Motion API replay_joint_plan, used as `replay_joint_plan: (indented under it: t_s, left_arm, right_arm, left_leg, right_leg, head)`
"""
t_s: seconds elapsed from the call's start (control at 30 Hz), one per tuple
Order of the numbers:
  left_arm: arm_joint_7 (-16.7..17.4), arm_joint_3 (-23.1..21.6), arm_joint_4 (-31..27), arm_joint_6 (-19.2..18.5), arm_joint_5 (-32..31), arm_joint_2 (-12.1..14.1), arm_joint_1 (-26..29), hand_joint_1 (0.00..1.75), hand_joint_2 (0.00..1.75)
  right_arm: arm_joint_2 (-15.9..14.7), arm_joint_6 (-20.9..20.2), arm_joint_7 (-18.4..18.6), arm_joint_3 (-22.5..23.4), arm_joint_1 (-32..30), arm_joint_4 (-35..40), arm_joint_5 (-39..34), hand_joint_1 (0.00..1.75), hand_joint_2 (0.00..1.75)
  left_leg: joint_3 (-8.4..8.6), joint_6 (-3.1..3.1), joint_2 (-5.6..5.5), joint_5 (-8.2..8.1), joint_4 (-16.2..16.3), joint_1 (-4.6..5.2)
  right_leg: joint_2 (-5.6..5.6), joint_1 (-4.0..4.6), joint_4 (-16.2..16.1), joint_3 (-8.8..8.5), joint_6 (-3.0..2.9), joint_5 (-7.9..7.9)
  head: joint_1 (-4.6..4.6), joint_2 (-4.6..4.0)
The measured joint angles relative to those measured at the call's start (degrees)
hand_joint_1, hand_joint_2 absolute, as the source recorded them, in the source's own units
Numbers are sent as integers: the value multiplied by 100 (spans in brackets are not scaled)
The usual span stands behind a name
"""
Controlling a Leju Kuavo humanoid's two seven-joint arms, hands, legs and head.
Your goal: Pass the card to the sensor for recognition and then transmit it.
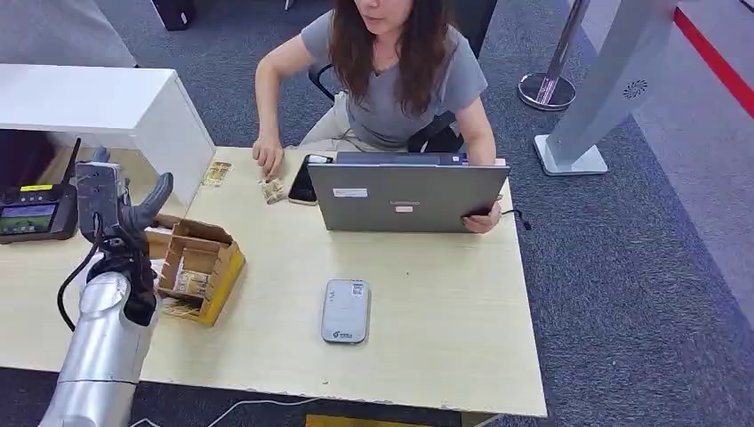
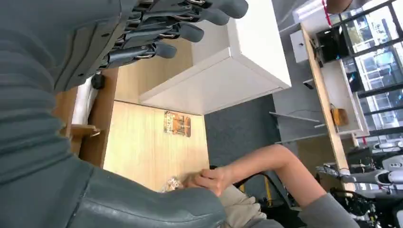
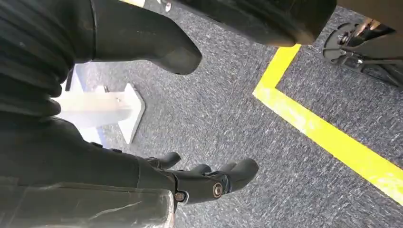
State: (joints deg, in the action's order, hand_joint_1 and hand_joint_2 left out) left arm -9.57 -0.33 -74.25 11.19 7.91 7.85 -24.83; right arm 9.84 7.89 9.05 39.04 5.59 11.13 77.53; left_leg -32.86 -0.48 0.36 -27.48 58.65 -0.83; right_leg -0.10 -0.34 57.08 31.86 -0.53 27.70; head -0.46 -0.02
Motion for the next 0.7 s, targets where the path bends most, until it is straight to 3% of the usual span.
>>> replay_joint_plan:
  t_s: [0.1,0.2,0.37,0.7]
  left_arm:
    - [140,-41,-65,-209,-157,125,21,0,175]
    - [341,-159,-284,-635,-345,389,159,0,175]
    - [481,-256,-691,-916,-450,713,453,0,175]
    - [796,-339,-1598,-1875,-732,1512,1096,0,175]
  right_arm:
    - [-9,9,-20,15,0,0,-41,0,175]
    - [-17,46,-87,85,-9,0,-168,0,175]
    - [-37,61,-103,162,-50,0,-214,0,175]
    - [-68,120,-201,354,-138,0,-424,0,175]
  left_leg:
    - [0,0,0,0,0,0]
    - [0,0,4,0,0,0]
    - [-1,0,3,-2,0,0]
    - [-2,-2,14,-3,-2,0]
  right_leg:
    - [0,0,0,-1,0,0]
    - [5,0,0,1,0,0]
    - [4,0,0,3,0,1]
    - [10,0,0,5,-1,1]
  head:
    - [0,0]
    - [2,0]
    - [2,0]
    - [0,0]
